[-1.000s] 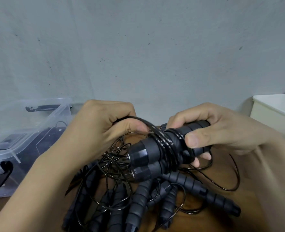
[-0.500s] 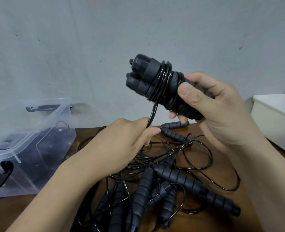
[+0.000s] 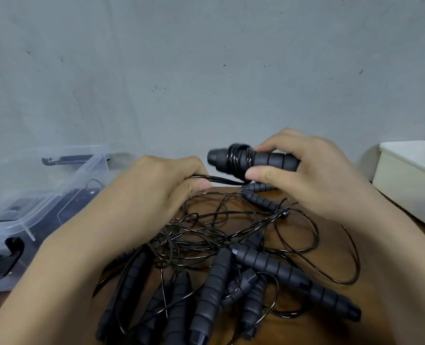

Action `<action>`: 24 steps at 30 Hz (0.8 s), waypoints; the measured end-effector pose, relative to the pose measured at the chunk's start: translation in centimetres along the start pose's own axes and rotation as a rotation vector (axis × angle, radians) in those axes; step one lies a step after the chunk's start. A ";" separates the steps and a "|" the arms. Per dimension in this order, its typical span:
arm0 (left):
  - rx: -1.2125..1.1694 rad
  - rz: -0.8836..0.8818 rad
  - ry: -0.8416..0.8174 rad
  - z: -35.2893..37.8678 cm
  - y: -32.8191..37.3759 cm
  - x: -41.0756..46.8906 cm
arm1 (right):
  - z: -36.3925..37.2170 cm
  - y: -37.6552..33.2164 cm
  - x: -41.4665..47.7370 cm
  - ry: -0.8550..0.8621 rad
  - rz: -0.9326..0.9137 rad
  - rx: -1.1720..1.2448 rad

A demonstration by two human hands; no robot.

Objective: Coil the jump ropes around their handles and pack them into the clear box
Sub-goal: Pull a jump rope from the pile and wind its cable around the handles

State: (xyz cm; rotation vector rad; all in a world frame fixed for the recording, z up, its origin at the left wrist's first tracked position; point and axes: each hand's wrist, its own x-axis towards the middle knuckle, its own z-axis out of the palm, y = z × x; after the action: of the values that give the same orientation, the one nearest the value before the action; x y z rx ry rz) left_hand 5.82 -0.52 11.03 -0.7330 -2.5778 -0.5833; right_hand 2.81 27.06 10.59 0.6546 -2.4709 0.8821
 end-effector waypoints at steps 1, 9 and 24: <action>0.015 0.003 0.017 -0.1 -0.1 0.0 | -0.1 -0.2 -0.1 -0.079 0.008 -0.004; -0.202 0.073 0.107 -0.7 -0.1 -0.1 | -1.9 -1.0 -0.8 -0.533 0.089 0.478; -0.296 -0.027 0.155 2.7 -0.2 0.7 | -0.5 -1.3 -0.7 -0.371 -0.041 1.162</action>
State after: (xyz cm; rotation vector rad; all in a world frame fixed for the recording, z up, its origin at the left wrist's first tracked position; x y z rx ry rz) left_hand 4.52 0.93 9.02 -0.7140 -2.3886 -1.0046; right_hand 4.24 26.75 11.14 1.2920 -1.9833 2.3599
